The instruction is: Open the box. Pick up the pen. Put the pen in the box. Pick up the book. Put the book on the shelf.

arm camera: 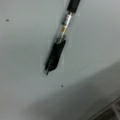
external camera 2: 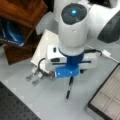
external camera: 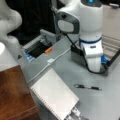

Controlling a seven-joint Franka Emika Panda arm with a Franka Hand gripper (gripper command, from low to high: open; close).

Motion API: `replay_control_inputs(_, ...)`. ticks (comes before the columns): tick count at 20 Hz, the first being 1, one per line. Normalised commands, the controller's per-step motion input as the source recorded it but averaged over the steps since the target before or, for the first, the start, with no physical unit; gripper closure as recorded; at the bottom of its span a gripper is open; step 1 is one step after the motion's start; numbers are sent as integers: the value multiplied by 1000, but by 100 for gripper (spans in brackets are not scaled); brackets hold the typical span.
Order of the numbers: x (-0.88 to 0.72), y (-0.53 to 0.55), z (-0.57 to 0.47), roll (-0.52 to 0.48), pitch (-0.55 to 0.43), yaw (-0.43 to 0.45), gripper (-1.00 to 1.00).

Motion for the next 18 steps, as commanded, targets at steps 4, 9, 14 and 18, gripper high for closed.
replay_control_inputs(4, 379, -44, -69, -54, 149, 221, -100)
replay_control_inputs(9, 284, -36, -132, -43, 120, 151, -100)
replay_control_inputs(14, 199, -50, -228, -52, 41, 106, -100)
replay_control_inputs(18, 102, -95, -280, -91, -23, 102, -100)
